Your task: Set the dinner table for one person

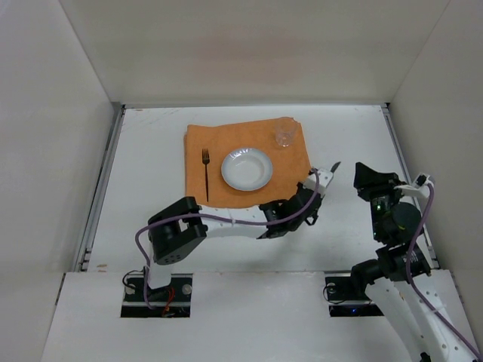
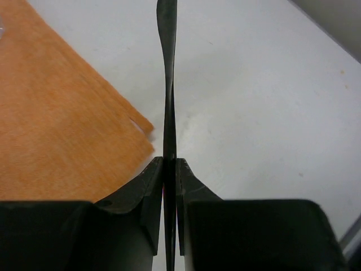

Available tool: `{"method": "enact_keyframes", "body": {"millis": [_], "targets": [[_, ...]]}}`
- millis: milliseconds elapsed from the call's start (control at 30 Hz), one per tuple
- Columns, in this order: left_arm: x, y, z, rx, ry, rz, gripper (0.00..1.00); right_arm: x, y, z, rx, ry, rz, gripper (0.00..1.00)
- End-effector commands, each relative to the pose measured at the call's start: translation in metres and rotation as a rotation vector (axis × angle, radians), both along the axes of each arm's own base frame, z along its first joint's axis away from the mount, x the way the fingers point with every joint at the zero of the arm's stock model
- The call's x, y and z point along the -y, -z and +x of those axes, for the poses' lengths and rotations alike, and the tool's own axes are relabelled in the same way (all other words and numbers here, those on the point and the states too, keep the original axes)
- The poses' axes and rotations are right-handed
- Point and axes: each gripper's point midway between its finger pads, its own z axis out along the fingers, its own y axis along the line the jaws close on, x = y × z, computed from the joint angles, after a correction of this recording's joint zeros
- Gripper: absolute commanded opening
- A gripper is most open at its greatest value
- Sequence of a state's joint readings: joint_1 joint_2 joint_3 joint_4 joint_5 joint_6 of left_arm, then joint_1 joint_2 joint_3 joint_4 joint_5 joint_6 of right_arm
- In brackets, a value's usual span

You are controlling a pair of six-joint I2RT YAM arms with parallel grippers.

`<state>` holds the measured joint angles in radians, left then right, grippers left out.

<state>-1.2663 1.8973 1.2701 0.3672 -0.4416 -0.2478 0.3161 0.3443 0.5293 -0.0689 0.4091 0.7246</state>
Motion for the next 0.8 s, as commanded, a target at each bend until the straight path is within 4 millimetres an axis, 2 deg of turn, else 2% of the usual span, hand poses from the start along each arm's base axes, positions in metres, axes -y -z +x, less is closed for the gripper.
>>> {"method": "enact_keyframes", "body": {"millis": [0, 100, 200, 333, 533, 767], "targets": [[-0.027, -0.019, 0.036, 0.022, -0.178, -0.069, 0.04, -0.004, -0.019, -0.001, 0.044, -0.021, 0.029, 0.40], [-0.039, -0.015, 0.059, 0.007, -0.281, -0.092, 0.04, -0.013, -0.005, 0.006, 0.006, -0.054, 0.016, 0.40], [-0.043, -0.008, 0.083, -0.012, -0.356, -0.098, 0.04, -0.022, 0.019, 0.017, -0.072, -0.083, -0.008, 0.40], [-0.052, 0.007, 0.109, -0.023, -0.477, -0.086, 0.03, -0.041, 0.043, 0.019, -0.135, -0.150, -0.020, 0.40], [-0.056, 0.032, 0.121, -0.107, -0.594, -0.102, 0.02, -0.052, 0.069, 0.016, -0.205, -0.198, -0.057, 0.41], [-0.065, 0.053, 0.135, -0.150, -0.682, -0.092, 0.02, -0.056, 0.080, 0.010, -0.214, -0.218, -0.060, 0.42]]}}
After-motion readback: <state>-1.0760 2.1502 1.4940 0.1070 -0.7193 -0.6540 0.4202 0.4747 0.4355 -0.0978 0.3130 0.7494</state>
